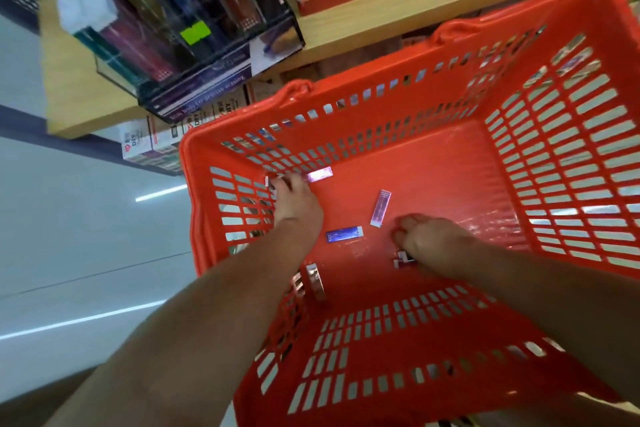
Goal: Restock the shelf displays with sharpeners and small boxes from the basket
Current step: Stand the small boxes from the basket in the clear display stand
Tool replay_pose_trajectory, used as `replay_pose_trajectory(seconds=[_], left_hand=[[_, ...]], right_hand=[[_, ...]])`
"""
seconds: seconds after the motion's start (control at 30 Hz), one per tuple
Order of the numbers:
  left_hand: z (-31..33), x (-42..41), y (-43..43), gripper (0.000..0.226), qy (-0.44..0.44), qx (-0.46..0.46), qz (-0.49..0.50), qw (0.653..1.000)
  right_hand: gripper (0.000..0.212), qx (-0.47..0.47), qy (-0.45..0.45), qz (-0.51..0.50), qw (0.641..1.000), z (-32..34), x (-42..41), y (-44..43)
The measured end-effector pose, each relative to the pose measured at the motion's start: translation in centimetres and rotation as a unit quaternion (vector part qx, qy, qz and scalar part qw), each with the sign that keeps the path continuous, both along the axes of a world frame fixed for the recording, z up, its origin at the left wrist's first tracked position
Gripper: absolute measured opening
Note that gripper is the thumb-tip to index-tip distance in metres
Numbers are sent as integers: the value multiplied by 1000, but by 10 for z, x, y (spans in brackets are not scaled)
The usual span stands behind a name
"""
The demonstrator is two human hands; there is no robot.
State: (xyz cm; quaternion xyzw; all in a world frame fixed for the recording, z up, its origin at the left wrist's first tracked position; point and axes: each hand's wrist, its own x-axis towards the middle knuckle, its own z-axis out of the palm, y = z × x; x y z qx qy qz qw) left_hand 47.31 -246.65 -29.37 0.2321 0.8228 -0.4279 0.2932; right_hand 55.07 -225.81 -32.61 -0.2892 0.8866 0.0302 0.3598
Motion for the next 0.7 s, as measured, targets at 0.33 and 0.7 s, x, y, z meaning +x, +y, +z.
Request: replay_pose_trajectory(seconds=[0.33,0.7], left_hand=[[26,-9,-4,38,-14,149,130,980],[36,11,20,12,-88,573,763,286]], right_hand=[[17,-149,-101,-281,943,5,-15,-20],[32,-410,-362,-766,337,51,-33,-61]])
